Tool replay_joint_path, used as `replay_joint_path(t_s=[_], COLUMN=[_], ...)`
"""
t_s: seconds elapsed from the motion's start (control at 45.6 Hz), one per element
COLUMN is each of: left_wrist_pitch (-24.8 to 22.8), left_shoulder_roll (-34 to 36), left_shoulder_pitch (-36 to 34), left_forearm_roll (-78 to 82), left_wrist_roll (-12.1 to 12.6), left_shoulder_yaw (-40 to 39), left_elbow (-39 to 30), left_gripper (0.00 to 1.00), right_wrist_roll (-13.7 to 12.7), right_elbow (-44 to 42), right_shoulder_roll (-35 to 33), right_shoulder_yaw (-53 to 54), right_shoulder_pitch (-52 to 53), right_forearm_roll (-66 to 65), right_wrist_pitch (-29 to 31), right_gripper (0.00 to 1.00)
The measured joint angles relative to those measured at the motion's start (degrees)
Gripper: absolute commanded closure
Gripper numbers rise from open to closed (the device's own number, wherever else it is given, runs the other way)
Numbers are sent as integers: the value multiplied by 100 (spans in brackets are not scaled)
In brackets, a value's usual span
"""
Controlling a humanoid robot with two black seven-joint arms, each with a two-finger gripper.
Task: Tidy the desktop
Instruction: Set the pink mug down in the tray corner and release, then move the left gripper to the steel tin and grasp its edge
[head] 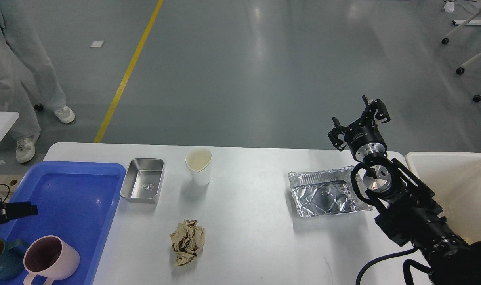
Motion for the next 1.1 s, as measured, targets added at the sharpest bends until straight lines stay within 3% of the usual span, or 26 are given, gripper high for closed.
replay_joint_path(t_s=[0.175,0.372,0.745,1.095], left_wrist_pitch=[-865,-1415,-2179,-2069], left_shoulder_roll=[249,548,1444,1287], left_shoulder_pitch=[-8,-201,-1287,-1308], left_forearm_roll=[-385,-779,-1761,-1767], left_wrist_roll=[45,41,-18,76], left_shoulder_yaw=[-1328,-2242,-2392,-2334], left_elbow=[-99,-103,-96,79], left_gripper=[11,9,8,8], right_wrist_roll=[0,0,0,0], right_elbow=[6,10,10,10], right_shoulder_roll=[-3,-15,16,10], right_shoulder_yaw=[-25,-69,-78,-88], right_shoulder_pitch=[1,2,10,-22], right_forearm_roll=[0,0,0,0], right_wrist_pitch=[-23,-31,-33,-38], right_gripper=[0,0,0,0])
